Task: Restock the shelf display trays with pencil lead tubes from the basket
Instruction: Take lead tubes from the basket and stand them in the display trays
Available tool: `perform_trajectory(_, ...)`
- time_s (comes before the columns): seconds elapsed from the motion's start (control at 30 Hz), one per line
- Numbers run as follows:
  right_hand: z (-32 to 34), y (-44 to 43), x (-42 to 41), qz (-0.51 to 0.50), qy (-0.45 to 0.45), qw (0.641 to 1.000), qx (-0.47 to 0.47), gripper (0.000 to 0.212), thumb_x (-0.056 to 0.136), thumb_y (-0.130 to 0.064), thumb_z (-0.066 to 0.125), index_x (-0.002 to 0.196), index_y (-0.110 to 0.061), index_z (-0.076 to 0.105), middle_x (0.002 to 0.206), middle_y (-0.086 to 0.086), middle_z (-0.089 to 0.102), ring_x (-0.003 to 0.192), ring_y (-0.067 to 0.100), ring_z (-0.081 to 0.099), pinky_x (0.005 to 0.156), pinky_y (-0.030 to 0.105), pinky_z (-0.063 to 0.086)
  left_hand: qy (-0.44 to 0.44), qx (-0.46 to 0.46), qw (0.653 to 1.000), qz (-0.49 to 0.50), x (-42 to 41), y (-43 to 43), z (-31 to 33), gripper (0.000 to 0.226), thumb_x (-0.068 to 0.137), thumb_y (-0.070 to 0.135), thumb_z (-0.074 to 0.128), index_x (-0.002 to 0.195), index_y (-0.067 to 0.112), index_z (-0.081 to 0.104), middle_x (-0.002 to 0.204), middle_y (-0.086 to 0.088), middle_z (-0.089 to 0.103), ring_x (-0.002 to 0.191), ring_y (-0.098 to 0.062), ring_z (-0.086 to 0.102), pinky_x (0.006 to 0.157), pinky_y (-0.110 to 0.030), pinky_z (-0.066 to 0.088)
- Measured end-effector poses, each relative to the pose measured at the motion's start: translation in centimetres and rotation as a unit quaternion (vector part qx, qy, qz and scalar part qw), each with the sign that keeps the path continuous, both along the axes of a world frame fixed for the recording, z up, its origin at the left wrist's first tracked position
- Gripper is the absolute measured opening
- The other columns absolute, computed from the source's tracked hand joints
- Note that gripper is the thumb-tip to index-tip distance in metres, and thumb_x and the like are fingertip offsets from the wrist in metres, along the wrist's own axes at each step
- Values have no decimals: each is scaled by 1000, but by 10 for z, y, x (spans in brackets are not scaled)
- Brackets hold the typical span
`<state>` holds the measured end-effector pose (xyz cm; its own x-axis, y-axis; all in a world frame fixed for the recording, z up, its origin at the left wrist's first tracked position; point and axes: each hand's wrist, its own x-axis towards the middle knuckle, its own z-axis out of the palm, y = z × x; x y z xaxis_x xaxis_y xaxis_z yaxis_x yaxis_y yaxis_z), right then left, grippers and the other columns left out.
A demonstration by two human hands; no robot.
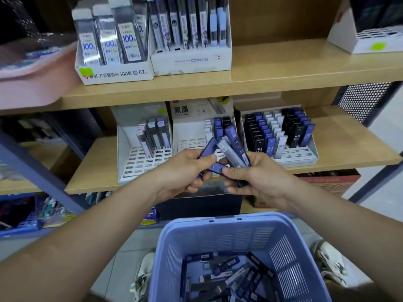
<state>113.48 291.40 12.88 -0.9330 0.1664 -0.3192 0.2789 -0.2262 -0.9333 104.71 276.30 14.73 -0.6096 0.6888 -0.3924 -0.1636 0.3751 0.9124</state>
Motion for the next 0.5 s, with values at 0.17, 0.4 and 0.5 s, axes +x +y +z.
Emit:
perform_trajectory(0.17, 7, 10, -9, -15, 11, 1000, 22, 15, 88, -3, 67, 99, -14, 68, 94, 9, 74, 89, 23, 71, 72, 33, 61, -3, -15, 1000, 3, -10, -9, 4, 19, 100, 25, 47, 97, 9, 57, 73, -6, 60, 56, -11, 50, 49, -18, 39)
perform_trajectory(0.4, 3, 4, -14, -18, 5, 1000, 20, 14, 90, -4, 65, 96, -18, 65, 78, 4, 71, 68, 13, 69, 54, 28, 57, 0, -54, 998, -32, -17, -15, 6, 13, 96, 15, 54, 97, 3, 60, 78, -11, 68, 62, -13, 63, 55, -18, 52)
perform_trajectory(0.5, 4, 8, -17, -26, 5, 1000, -4, 10, 93, -8, 63, 94, -18, 63, 80, 7, 70, 73, 18, 70, 60, 31, 59, -6, -75, 995, -59, -24, -21, 11, 15, 95, 14, 55, 98, 1, 62, 75, -10, 67, 60, -11, 61, 55, -17, 52)
